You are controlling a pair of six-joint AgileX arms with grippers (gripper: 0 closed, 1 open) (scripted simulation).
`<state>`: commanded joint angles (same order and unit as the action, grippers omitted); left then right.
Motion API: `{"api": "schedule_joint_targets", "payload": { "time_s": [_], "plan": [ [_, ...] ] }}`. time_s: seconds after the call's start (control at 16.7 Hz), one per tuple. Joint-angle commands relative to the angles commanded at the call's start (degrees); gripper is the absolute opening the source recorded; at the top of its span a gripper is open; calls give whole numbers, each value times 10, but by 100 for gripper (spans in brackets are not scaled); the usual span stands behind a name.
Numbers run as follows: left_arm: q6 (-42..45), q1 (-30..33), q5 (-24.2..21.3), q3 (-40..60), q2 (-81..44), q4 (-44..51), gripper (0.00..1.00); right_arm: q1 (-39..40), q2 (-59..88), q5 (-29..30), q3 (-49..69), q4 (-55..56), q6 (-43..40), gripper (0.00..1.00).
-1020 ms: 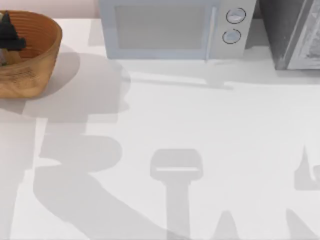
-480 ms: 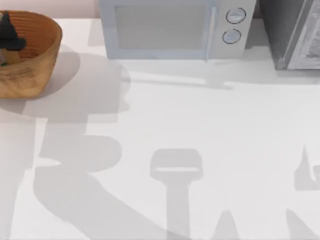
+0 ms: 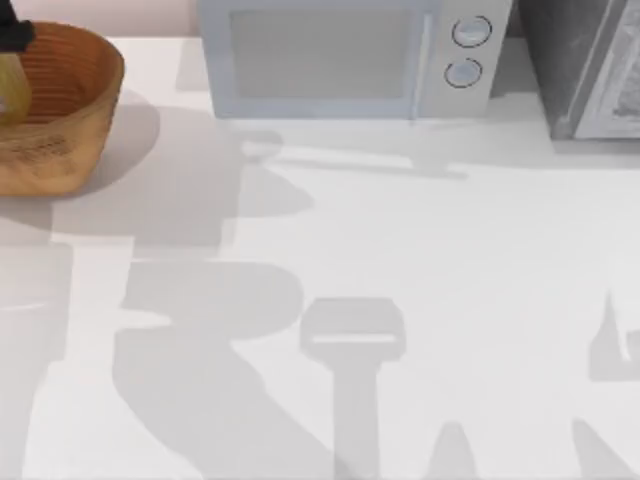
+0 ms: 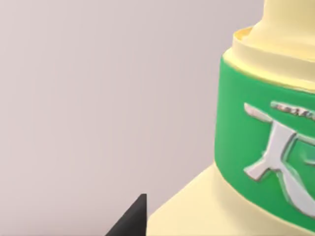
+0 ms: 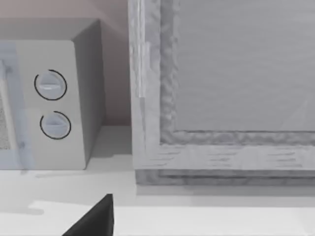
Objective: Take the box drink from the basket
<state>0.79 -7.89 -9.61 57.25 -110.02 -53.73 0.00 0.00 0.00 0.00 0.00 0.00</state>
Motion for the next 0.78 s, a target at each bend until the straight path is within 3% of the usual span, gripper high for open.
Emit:
{"api": "schedule_joint_targets", "payload": {
  "time_s": [0.36, 0.78],
  "plan": [
    [0, 0, 2, 77, 103, 189, 0, 0, 0, 0, 0, 0, 0, 100],
    [2, 0, 3, 91, 119, 213, 0, 0, 0, 0, 0, 0, 0, 100]
  ]
}}
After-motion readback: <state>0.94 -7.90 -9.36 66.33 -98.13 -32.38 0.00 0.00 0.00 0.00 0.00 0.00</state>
